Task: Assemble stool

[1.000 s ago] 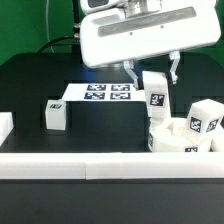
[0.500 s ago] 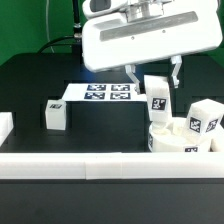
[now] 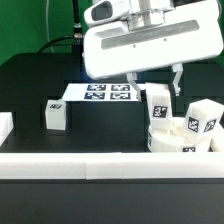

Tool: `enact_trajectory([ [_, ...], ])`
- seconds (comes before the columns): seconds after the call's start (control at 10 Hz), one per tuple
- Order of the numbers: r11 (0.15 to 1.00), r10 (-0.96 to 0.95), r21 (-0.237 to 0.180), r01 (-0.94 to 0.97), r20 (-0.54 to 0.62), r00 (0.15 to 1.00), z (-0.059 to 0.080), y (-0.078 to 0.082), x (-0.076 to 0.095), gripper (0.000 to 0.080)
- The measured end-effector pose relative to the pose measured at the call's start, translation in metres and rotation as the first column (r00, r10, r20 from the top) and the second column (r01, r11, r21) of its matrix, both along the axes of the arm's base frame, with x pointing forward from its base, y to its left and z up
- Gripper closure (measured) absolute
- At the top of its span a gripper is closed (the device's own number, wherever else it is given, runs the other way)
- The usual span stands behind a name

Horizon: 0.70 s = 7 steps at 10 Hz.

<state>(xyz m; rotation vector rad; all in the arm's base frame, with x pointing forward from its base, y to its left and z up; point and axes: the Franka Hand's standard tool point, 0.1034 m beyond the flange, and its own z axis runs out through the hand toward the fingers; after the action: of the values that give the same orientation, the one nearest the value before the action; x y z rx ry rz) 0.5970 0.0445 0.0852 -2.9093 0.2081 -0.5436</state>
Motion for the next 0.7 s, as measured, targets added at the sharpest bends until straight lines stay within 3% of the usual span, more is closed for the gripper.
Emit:
enact_trajectory([
  [0.6, 0.999, -0.012, -0.03, 0.014, 0.057, 0.998, 0.0009, -0.0022, -0.003, 0.0474],
  [0.7, 1.0, -0.011, -0.028, 0.013, 0.053, 0.999, 0.001, -0.002, -0.0033, 0.0389],
])
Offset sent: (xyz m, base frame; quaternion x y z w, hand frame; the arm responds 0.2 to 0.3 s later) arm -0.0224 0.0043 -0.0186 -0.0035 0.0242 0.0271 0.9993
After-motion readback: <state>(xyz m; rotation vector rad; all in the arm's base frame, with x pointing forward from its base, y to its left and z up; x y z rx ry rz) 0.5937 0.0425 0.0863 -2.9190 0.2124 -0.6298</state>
